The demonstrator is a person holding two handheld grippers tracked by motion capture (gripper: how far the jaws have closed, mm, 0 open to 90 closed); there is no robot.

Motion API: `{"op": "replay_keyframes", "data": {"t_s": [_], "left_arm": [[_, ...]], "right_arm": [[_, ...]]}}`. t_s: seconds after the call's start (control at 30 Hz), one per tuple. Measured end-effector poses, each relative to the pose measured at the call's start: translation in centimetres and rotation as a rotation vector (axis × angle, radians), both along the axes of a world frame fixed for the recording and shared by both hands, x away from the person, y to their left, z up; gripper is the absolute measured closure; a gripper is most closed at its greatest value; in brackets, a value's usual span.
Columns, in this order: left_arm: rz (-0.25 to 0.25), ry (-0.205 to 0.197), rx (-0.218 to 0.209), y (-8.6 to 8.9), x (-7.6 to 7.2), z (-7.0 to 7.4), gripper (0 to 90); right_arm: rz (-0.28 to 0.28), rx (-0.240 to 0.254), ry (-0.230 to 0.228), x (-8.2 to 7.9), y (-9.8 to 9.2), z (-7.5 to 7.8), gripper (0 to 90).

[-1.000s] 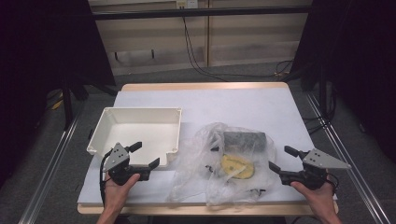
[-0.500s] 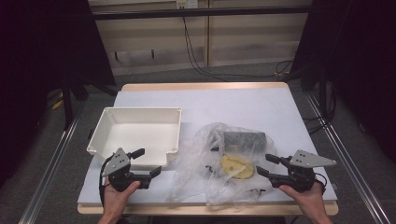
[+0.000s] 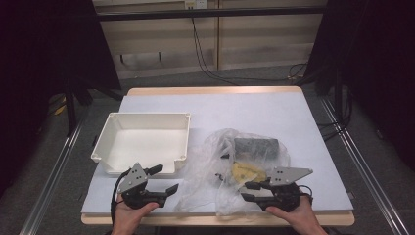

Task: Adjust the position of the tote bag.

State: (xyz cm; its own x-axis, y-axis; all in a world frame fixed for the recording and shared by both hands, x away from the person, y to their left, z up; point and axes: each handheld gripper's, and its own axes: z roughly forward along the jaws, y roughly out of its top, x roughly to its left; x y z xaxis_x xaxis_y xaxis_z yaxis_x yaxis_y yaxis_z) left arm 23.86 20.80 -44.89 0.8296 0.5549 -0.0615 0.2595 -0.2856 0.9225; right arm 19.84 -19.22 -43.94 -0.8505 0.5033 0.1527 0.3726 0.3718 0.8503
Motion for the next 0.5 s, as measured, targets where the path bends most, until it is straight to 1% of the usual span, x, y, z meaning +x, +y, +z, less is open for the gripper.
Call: {"op": "replay_keyframes", "data": {"t_s": [0.03, 0.07, 0.1, 0.13, 0.17, 0.2, 0.23, 0.27, 0.3, 0.33, 0.4, 0.43, 0.47, 0.5], "left_arm": [[0.000, 0.000, 0.000, 0.0, 0.0, 0.0, 18.1], [-0.004, -0.025, 0.026, -0.5, -0.4, 0.1, 20.7], [-0.004, -0.025, 0.026, -0.5, -0.4, 0.1, 21.4], [-0.030, -0.011, 0.032, -0.8, -0.4, -0.1, 22.0], [-0.030, -0.011, 0.032, -0.8, -0.4, -0.1, 23.2], [-0.048, -0.015, 0.047, -0.9, -0.4, -0.2, 24.1], [-0.048, -0.015, 0.047, -0.9, -0.4, -0.2, 26.3], [-0.041, -0.017, 0.067, -0.9, -0.5, -0.1, 27.3], [-0.061, -0.004, 0.043, -1.0, -0.5, -0.2, 27.6], [-0.061, -0.010, 0.066, -1.0, -0.5, -0.2, 28.8], [-0.083, 0.005, 0.053, -1.1, -0.4, -0.4, 30.6], [-0.083, 0.005, 0.053, -1.1, -0.4, -0.4, 30.7], [-0.109, 0.009, 0.054, -1.1, -0.3, -0.4, 30.7], [-0.120, 0.012, 0.050, -1.2, -0.3, -0.5, 30.3]], "right_arm": [[0.011, -0.006, 0.009, 0.0, 0.4, -0.1, 63.2], [0.028, -0.009, 0.014, 0.1, 0.8, -0.2, 64.6], [0.028, -0.009, 0.014, 0.1, 0.8, -0.2, 64.6], [0.059, -0.021, 0.023, 0.3, 1.5, -0.5, 65.7], [0.059, -0.021, 0.023, 0.3, 1.5, -0.5, 65.7], [0.095, -0.032, 0.029, 0.3, 2.3, -0.7, 66.8], [0.095, -0.032, 0.029, 0.3, 2.3, -0.7, 66.8], [0.129, -0.044, 0.033, 0.4, 3.2, -0.9, 67.6], [0.145, -0.045, 0.037, 0.3, 3.6, -1.1, 68.1], [0.156, -0.046, 0.041, 0.4, 3.9, -1.3, 68.3], [0.165, -0.052, 0.047, 0.4, 4.4, -1.6, 68.7], [0.165, -0.052, 0.047, 0.4, 4.4, -1.6, 68.7], [0.177, -0.053, 0.054, 0.5, 4.6, -1.9, 68.7], [0.185, -0.056, 0.057, 0.4, 4.7, -2.0, 68.7]]}}
